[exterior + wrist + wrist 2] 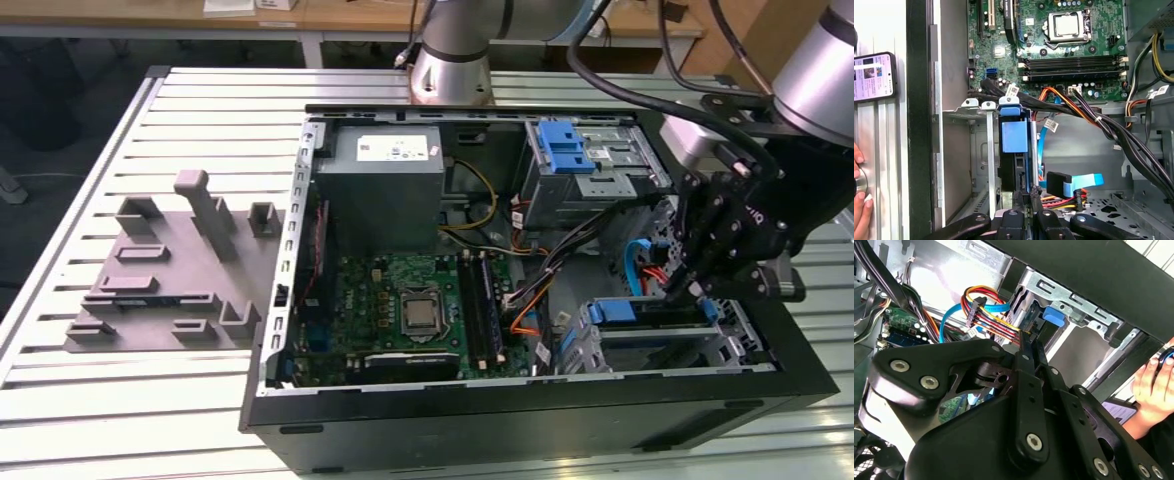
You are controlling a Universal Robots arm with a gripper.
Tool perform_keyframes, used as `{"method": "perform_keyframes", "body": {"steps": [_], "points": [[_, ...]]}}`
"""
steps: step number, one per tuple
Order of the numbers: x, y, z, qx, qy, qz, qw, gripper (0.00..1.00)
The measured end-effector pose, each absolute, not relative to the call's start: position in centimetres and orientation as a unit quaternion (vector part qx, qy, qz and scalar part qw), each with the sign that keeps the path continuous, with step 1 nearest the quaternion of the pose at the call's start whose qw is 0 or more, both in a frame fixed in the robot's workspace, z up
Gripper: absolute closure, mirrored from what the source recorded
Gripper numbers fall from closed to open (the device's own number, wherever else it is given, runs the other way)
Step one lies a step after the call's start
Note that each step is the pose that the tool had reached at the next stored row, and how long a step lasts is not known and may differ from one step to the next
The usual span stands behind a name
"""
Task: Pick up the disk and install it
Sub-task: 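Insert the first disk wire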
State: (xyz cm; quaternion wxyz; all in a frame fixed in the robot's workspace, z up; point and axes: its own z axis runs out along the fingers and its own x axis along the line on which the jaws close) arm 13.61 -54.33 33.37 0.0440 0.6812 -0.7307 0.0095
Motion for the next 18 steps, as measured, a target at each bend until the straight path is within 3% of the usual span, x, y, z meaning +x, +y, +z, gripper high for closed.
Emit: {"method": "perform_keyframes", "body": {"steps": [18], "points": [[13.67, -54.32, 32.88, 0.676, -0.735, 0.009, 0.043, 0.84]]}}
